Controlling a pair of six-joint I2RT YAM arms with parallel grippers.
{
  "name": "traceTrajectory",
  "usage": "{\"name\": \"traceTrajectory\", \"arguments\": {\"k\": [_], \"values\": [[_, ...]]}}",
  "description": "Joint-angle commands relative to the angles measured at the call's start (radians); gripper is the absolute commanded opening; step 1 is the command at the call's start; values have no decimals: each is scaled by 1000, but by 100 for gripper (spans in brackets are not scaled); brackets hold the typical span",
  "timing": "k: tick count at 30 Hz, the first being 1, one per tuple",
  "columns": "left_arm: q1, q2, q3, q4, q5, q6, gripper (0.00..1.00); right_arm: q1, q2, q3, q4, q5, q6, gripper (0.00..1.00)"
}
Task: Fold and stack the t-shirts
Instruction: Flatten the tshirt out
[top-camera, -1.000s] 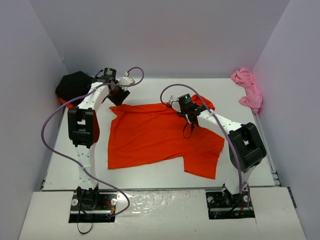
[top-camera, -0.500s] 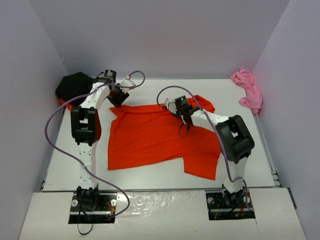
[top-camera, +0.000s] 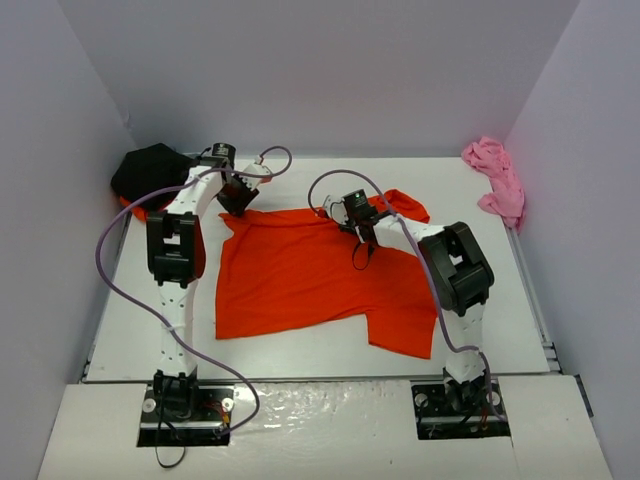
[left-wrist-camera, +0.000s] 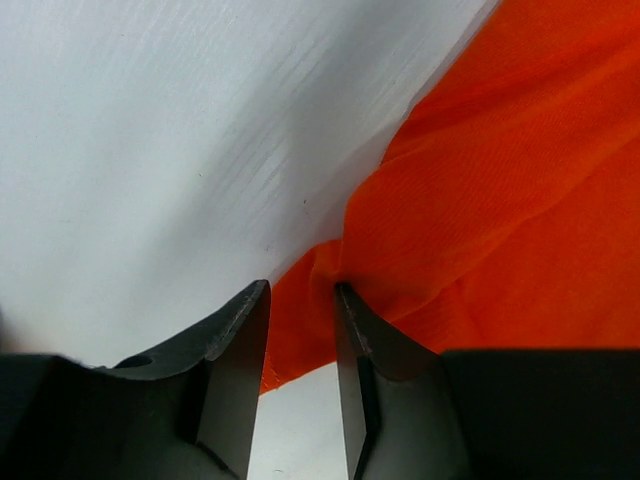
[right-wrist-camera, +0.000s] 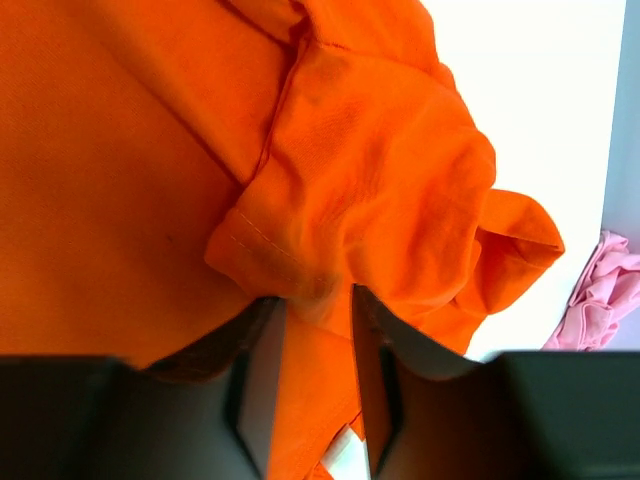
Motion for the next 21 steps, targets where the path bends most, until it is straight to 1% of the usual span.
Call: {"name": "traceTrajectory", "arguments": {"k": [1, 3, 4, 13, 20, 21], "values": [[3, -22, 69, -16, 26, 14, 20, 0, 7, 53, 34, -6, 16, 18], [2, -16, 71, -15, 25, 12, 5, 1, 16, 58, 30, -3, 15, 4], [2, -13, 72, -16, 25, 11, 0, 1, 19, 59, 29, -2, 14, 0], [3, -16, 78, -12, 22, 8, 0, -5, -5, 57, 36, 31, 5, 0], [15, -46, 68, -21, 16, 18, 0, -13, -30, 50, 59, 61, -1, 0], [19, -56, 64, -30, 19, 22, 5, -13, -28, 50, 61, 66, -1, 0]]}}
